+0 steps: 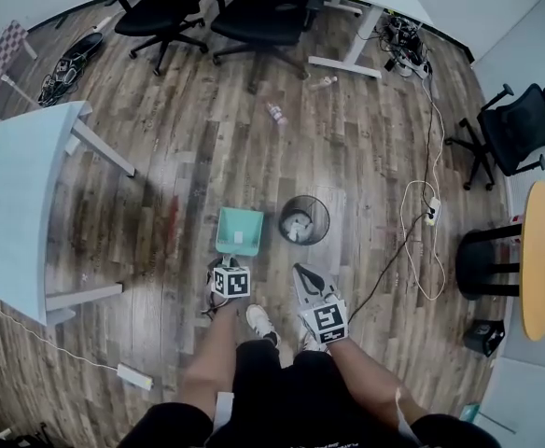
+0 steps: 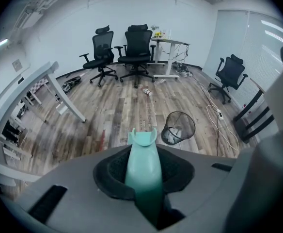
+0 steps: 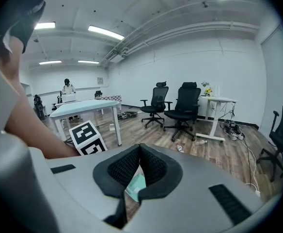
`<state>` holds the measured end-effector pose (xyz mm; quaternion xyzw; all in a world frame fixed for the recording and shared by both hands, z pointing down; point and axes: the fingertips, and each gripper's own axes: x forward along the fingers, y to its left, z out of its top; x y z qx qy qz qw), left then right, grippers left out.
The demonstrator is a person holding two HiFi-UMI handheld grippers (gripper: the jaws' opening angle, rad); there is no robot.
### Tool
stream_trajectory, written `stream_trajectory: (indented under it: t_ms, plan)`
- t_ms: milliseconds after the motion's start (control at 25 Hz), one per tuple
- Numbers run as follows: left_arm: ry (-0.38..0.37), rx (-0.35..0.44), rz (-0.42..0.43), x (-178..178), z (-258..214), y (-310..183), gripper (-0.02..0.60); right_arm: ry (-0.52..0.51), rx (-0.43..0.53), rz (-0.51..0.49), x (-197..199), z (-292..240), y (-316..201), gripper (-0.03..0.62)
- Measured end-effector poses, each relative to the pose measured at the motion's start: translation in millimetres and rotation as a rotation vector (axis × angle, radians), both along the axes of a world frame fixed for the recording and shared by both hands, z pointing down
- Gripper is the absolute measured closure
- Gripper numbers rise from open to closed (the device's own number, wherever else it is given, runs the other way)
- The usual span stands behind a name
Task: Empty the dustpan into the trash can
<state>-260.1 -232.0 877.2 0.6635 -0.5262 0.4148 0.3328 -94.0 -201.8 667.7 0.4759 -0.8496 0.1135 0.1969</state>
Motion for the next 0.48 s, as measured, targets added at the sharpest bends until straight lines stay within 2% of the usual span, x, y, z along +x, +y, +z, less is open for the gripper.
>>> stream_trajectory:
  t_ms: [280, 400, 480]
  plan:
    - [0.012, 0.016, 0.004, 4, 4, -3, 0.479, 0.007, -0.004, 0.018, 4, 5, 6, 0.571]
    - [0.030, 0.076, 0.008, 5, -6, -10, 0.462, 0.012, -0.003, 0.015, 2, 4, 11, 0.571]
    - [0.052, 0.125, 0.015, 7, -14, -14, 0.428, 0.013, 0.002, 0.010, 0, 2, 15, 0.571]
